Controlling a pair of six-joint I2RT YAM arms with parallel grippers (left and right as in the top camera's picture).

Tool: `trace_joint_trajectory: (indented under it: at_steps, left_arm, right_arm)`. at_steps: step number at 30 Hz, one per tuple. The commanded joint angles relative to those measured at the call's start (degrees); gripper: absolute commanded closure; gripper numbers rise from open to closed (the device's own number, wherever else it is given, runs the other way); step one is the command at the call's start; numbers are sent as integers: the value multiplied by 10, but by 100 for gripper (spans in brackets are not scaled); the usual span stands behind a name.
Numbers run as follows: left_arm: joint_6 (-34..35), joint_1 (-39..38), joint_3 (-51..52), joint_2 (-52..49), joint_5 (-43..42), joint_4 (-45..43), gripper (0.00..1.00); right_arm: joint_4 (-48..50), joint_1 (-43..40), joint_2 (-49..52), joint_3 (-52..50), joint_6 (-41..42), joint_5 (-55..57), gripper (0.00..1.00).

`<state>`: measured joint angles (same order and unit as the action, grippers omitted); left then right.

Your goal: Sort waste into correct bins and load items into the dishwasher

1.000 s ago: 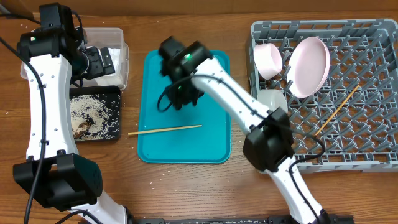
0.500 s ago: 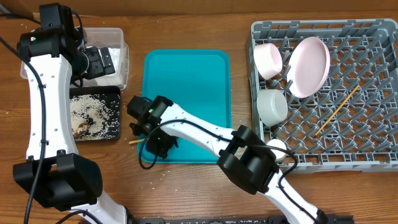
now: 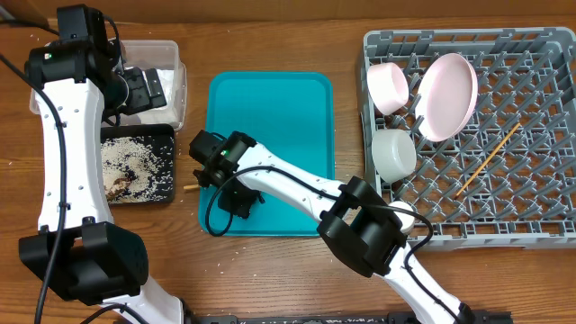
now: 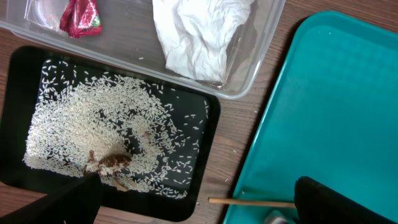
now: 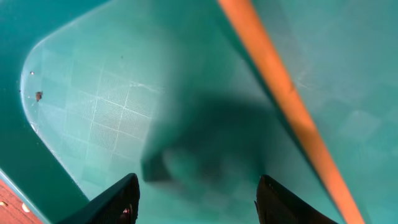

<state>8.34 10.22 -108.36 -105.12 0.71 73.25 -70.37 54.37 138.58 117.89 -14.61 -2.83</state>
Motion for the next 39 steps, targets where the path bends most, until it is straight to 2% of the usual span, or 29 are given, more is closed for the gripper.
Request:
trace_joint_trajectory:
  at_steps: [1, 6, 12, 16, 25, 30, 35, 39]
  left_arm:
    - [-13, -1, 0, 1, 3, 0, 0]
    - [-13, -1, 0, 1, 3, 0, 0]
    - [-13, -1, 0, 1, 3, 0, 0]
    - [-13, -1, 0, 1, 3, 0, 0]
    - [-13, -1, 0, 1, 3, 0, 0]
    - [-13, -1, 0, 1, 3, 0, 0]
    - [-13, -1, 0, 1, 3, 0, 0]
    - [-13, -1, 0, 1, 3, 0, 0]
  right_arm:
    - [2, -6, -45, 26, 4, 6, 37]
    - [29, -14, -61, 25, -72, 20, 37]
    - [143, -39, -59, -8, -127, 21, 38]
    - [206, -56, -59, -38, -127, 9, 35]
    - [181, -74, -59, -54, -129, -66, 36]
    - [228, -75, -58, -82, -129, -74, 36]
    - [238, -75, -58, -110, -124, -74, 37]
    - [237, -75, -58, -111, -119, -89, 43]
